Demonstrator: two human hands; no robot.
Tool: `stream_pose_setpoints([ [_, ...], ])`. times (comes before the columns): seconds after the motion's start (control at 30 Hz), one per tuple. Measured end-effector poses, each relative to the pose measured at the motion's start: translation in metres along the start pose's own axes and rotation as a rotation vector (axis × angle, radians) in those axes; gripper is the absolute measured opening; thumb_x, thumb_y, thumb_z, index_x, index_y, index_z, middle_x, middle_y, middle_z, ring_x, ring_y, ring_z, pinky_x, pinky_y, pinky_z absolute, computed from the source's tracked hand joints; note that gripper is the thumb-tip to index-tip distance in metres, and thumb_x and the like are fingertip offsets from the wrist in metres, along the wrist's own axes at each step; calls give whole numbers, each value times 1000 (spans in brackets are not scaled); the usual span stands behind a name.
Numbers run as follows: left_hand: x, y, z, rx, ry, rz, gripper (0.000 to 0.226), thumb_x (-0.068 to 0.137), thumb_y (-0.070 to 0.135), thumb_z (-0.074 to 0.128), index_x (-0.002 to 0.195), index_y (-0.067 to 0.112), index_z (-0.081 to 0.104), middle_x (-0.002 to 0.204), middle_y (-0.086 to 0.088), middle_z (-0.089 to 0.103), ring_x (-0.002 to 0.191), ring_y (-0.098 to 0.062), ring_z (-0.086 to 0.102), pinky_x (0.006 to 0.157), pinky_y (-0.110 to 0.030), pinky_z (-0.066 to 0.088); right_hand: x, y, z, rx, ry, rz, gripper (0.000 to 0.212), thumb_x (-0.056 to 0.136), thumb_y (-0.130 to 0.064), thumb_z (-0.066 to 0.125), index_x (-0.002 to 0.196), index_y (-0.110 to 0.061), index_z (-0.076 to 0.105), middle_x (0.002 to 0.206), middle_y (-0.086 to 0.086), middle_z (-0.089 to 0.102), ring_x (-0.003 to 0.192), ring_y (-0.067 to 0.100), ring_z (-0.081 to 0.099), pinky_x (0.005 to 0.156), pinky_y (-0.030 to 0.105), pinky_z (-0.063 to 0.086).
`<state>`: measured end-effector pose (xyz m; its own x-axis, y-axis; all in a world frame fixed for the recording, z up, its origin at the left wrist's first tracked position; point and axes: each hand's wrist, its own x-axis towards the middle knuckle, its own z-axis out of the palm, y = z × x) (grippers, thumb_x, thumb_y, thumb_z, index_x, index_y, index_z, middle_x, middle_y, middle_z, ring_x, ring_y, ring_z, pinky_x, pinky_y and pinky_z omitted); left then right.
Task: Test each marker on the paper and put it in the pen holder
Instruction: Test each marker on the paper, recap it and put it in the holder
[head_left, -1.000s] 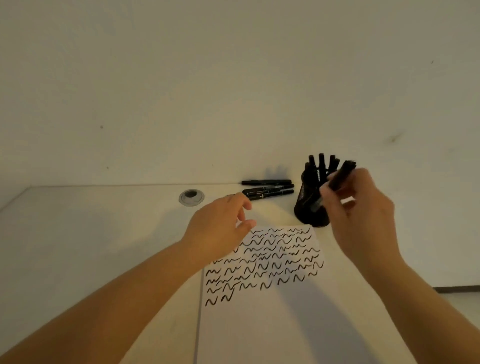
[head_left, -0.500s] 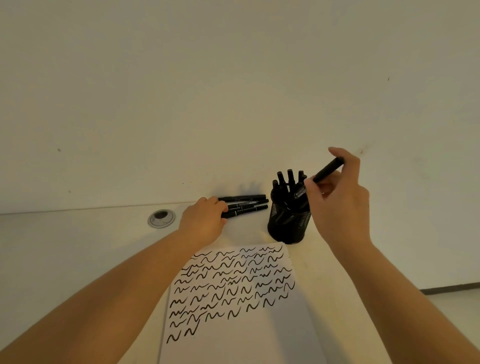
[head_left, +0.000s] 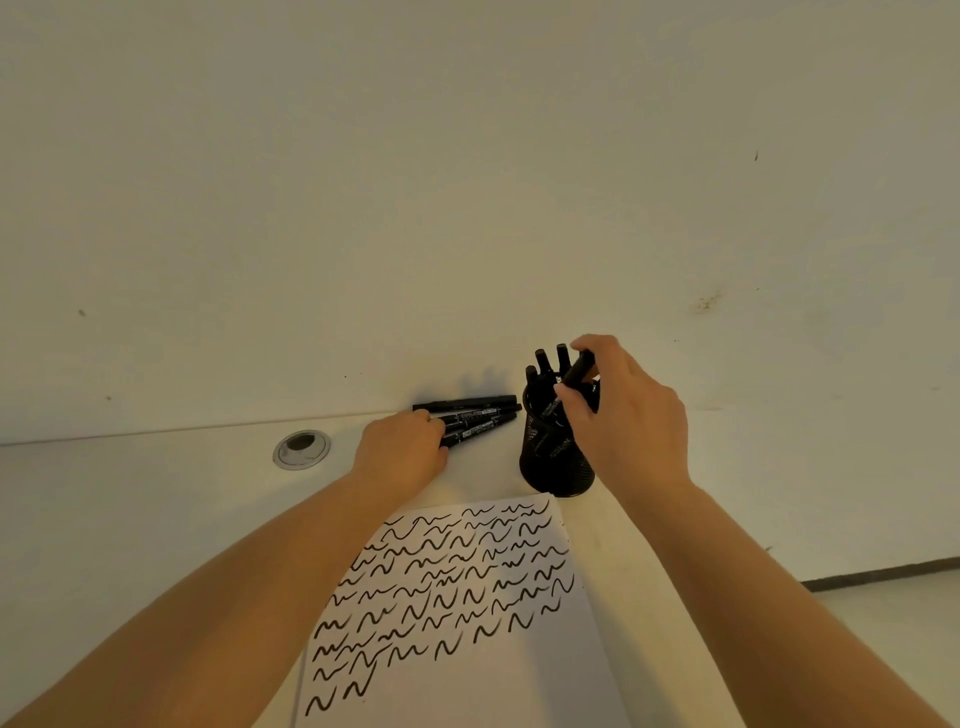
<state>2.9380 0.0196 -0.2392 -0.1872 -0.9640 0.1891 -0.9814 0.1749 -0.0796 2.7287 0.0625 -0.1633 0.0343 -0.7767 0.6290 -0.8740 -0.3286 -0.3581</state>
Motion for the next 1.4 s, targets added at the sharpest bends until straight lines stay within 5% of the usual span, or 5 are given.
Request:
stream_pose_setpoints([
  [0.67, -72, -17, -33, -447, 128, -157, 23, 92, 39, 42, 104, 24, 55, 81, 9, 63, 66, -11, 56, 55, -29, 43, -15, -15, -5, -243, -68, -20, 24, 88, -22, 53, 109, -11, 56, 108, 7, 53, 81, 26, 57, 49, 27, 36],
  [0.83, -113, -4, -46, -836, 99, -190, 15, 94, 32, 40, 99, 27, 53, 77, 17, 66, 68, 5, 60, 63, -22, 48, -49, -35, -17, -33, 89, -21, 22, 81, -15, 63, 103, -12, 61, 100, 4, 57, 72, 19, 55, 48, 23, 32],
  [1.03, -163, 18, -63, -937, 80, -10, 13, 93, 33, 40, 90, 44, 47, 76, 19, 64, 69, 2, 59, 61, -16, 46, -99, -80, -12, 711, -335, 306, 18, 90, -33, 48, 77, -29, 60, 57, -11, 58, 47, -1, 46, 45, 11, 34],
  [1.3, -207, 20, -70, -867, 50, 50, 23, 93, 36, 36, 74, 34, 49, 54, 9, 49, 50, -8, 45, 53, -29, 38, -134, -115, -8, 964, -455, 531, 29, 94, -28, 45, 70, -18, 59, 42, -9, 51, 40, 1, 44, 46, 18, 37],
  [1.4, -221, 17, -69, -1051, -39, -20, 33, 95, 31, 37, 63, 32, 47, 46, 11, 44, 45, -5, 37, 48, -20, 30, -147, -124, -5, 1043, -499, 597, 31, 94, -25, 45, 68, -16, 57, 39, -10, 45, 37, 3, 37, 43, 19, 31],
])
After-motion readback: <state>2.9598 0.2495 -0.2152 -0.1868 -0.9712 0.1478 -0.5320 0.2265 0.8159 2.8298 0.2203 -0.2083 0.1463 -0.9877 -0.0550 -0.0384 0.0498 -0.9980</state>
